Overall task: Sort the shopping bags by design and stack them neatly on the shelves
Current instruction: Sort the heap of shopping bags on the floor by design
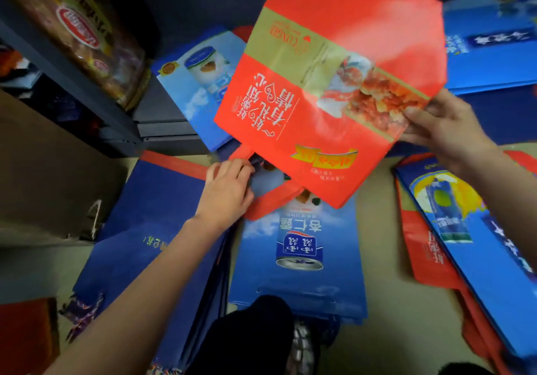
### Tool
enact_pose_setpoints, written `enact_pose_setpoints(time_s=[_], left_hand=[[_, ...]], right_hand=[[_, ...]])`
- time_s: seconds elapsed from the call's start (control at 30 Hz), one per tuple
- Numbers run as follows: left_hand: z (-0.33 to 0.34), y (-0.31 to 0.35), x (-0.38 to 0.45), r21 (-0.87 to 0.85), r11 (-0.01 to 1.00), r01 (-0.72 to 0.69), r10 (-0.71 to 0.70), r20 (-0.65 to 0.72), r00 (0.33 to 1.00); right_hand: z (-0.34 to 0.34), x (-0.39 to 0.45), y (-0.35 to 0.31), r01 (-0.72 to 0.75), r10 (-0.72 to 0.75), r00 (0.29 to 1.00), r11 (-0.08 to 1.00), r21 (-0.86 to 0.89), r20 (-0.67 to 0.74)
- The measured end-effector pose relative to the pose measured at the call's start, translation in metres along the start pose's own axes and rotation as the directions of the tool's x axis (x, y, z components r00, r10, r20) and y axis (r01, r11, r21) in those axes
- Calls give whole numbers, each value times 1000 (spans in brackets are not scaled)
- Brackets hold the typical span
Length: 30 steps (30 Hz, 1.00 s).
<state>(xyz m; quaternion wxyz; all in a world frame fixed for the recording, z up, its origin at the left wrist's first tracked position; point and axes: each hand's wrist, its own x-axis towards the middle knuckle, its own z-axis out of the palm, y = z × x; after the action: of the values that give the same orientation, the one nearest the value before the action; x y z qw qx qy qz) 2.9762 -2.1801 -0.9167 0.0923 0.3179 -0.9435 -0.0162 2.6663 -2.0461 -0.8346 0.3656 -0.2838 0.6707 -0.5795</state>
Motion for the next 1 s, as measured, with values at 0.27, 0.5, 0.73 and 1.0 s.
enact_pose_setpoints(time_s=[0.27,0.5,0.73,1.0], left_hand=[[-1,85,30,-230,968,-106,81,-118,990],[52,185,18,-483,866,131,94,414,905],[48,252,27,-643,703,304,-63,369,927],[53,232,26,-567,700,434,-217,410,886]], right_hand=[[-137,-42,9,-232,206,973,879,-416,-107],[-169,-80,90,-345,201,938,564,-750,-281],[-214,-99,108,-531,144,837,445,-721,-527],[-217,-122,164,-484,429,826,205,-851,-366]])
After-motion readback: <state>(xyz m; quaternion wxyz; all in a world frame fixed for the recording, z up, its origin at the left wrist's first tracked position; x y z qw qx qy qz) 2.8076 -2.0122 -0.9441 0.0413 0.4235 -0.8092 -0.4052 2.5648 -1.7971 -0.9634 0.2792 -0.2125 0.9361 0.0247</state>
